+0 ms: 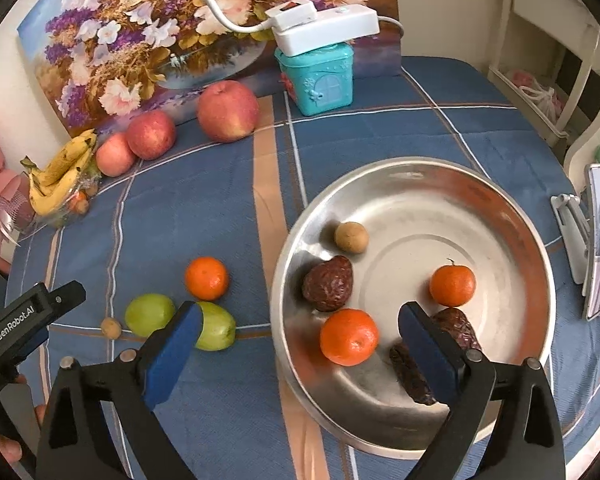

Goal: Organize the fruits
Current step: 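Move the left tool to a brown fruit while the right tool approaches a green pear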

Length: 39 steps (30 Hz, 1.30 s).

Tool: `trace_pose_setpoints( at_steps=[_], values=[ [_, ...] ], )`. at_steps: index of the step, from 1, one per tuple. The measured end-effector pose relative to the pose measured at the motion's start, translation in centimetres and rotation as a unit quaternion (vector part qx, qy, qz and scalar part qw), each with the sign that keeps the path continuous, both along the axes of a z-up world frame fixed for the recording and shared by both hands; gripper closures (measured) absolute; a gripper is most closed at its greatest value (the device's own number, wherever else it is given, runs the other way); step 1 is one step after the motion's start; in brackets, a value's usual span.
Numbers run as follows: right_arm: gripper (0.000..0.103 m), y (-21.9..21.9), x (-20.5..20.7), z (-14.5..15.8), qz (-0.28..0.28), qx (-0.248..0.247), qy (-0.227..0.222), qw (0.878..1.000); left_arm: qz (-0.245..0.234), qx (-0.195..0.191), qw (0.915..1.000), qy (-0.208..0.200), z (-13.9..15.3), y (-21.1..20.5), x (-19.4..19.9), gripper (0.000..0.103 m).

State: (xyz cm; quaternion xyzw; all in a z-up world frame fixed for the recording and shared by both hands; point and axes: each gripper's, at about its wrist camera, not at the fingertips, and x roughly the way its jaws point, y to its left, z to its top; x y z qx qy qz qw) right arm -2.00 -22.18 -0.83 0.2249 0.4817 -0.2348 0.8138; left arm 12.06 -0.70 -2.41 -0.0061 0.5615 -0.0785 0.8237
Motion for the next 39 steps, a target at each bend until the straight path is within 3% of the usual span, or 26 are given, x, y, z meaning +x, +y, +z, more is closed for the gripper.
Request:
trace_pose_setpoints(
  at_steps=[17, 26, 30, 39],
  values=[
    [0.005, 4.7, 3.5, -0.7, 0.087, 0.032, -0.022, 0.995, 0.002, -0.032, 0.9993, -0.018, 0.1, 1.7, 1.1, 0.000],
    [0.006, 5.3, 4.2, -1.0, 0.097, 0.037, -0.021, 0.994, -0.006, -0.056, 0.9984, 0.007, -0.5, 1.7, 1.5, 0.000],
    [0.027, 5.5, 4.5, -1.4, 0.097, 0.042, -0.018, 0.994, 0.002, -0.052, 0.9983, 0.026, -1.5, 1.9, 1.8, 0.000],
    [0.036, 5.6, 5.3, -3.5, 0.100, 0.057, 0.005, 0.993, 0.028, -0.041, 0.9948, 0.089, -6.0, 1.9, 2.3, 0.001]
  ],
)
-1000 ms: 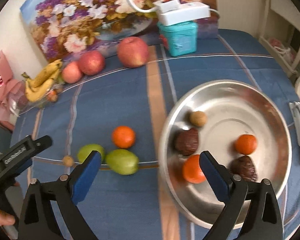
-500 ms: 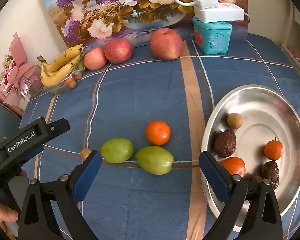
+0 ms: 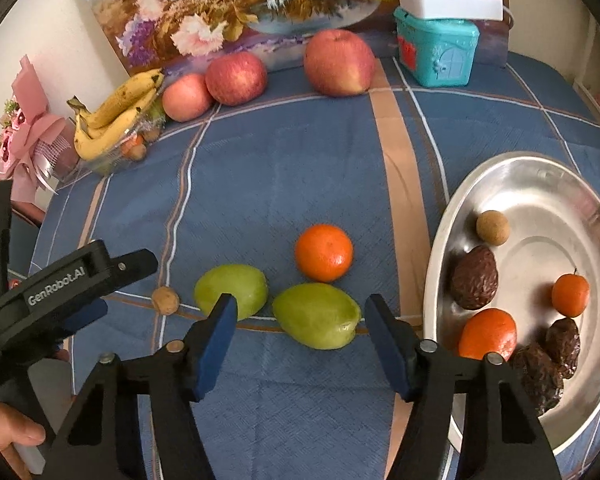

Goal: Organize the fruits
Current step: 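Move the left tool to a brown fruit while the right tool approaches a green pear, then grasp the brown fruit with the left tool while the right tool grasps the green pear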

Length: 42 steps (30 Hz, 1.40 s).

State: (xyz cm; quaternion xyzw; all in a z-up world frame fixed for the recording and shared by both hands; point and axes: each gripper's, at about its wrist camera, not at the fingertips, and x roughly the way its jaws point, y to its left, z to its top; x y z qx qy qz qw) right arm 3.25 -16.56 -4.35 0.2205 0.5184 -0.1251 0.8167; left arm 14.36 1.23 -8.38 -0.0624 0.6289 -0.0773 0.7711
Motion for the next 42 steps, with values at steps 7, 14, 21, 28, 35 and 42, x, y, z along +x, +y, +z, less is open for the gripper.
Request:
trace_pose_setpoints(
  at_steps=[7, 14, 21, 28, 35, 42],
  values=[
    [0.036, -0.1, 0.4, -1.6, -0.001, 0.006, 0.018, 1.000, -0.018, 0.016, 0.9997, 0.003, -0.7, -1.5, -0.2, 0.017],
    [0.040, -0.3, 0.8, -1.9, -0.002, 0.002, 0.017, 1.000, -0.035, 0.012, 0.9993, 0.003, -0.3, -2.6, -0.6, 0.040],
    [0.049, -0.5, 0.9, -2.0, -0.005, -0.005, 0.021, 1.000, -0.052, 0.006, 0.9986, 0.003, -0.1, -4.4, -1.0, 0.073],
    [0.049, -0.9, 0.6, -2.0, -0.010, 0.005, 0.018, 1.000, -0.047, -0.001, 0.9989, -0.006, 0.6, -4.6, -1.0, 0.074],
    [0.049, -1.4, 0.1, -1.0, -0.020, 0.020, 0.005, 1.000, -0.034, -0.031, 0.9987, -0.023, 2.9, -2.2, -0.7, 0.074],
    [0.049, -1.6, -0.7, 1.5, -0.035, 0.017, -0.015, 0.999, -0.027, -0.049, 0.9973, -0.049, 5.1, -0.8, -1.0, 0.074]
  ],
)
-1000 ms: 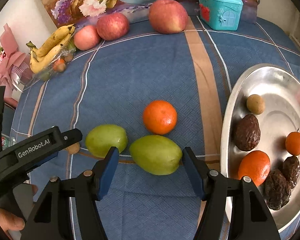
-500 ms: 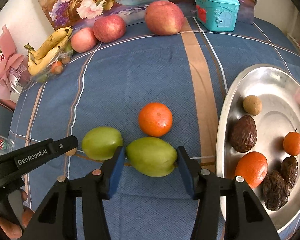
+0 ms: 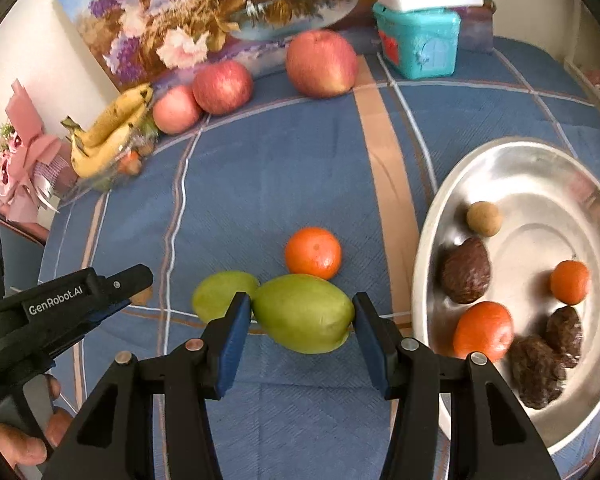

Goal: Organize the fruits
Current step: 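Grasp the brown fruit with the left tool while the right tool grasps the green pear, then carry the brown fruit and the green pear over the steel plate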

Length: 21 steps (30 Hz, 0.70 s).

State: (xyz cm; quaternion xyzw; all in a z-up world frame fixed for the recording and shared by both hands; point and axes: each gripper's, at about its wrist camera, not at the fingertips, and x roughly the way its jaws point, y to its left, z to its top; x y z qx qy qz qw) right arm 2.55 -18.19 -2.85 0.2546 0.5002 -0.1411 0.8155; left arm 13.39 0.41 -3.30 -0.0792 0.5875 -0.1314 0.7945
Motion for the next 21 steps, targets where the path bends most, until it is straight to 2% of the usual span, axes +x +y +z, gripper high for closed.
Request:
trace_pose_setpoints(
  at_steps=[8, 17, 21],
  values=[
    [0.049, 0.0, 0.7, 2.5, -0.012, -0.011, -0.013, 1.000, 0.008, -0.005, 0.9996, -0.025, 1.5, -0.4, 0.6, 0.074],
    [0.049, -2.4, 0.7, 3.8, -0.039, -0.031, -0.017, 0.999, -0.016, -0.001, 0.9994, -0.030, 2.8, -4.5, 1.2, 0.074],
    [0.049, -4.4, -0.2, 3.9, -0.064, -0.037, -0.016, 0.997, -0.026, -0.018, 0.9991, -0.027, 3.1, -6.4, 1.0, 0.074]
  ],
)
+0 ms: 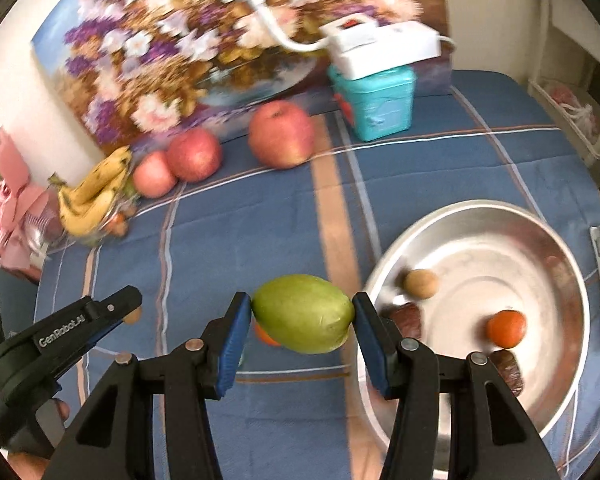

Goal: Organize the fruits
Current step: 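Carry the brown fruit and the green pear over the steel plate, then open the right tool to drop the pear while the left tool releases the brown fruit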

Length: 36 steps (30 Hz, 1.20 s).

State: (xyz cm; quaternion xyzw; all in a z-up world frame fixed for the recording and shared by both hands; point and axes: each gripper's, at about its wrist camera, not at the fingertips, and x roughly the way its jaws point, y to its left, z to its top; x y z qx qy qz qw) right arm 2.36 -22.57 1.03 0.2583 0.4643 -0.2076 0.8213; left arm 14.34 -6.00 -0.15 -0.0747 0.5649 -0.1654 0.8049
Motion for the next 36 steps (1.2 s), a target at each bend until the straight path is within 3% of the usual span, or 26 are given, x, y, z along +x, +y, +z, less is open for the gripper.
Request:
trace_pose_setpoints(
  at_steps=[9, 15, 19, 36],
  values=[
    [0.049, -6.0, -3.8, -0.6, -0.090, -0.011, 0.016, 0.996, -0.083, -0.001, 0.9965, -0.009, 0.1, -7.3, -3.1, 0.074],
    [0.049, -10.2, -7.3, -0.9, -0.155, -0.034, 0.038, 0.987, -0.170, -0.006, 0.9853, -0.011, -0.6, -13.0, -7.2, 0.074],
    [0.049, -11.8, -8.7, -1.8, -0.180, -0.019, 0.040, 0.983, -0.211, -0.003, 0.9774, -0.011, -1.4, -15.7, -9.5, 0.074],
    [0.049, -13.6, -10.6, -3.8, -0.202, 0.005, 0.058, 0.978, -0.261, 0.024, 0.9649, -0.013, -3.5, -18.7, -12.2, 0.073]
  ],
)
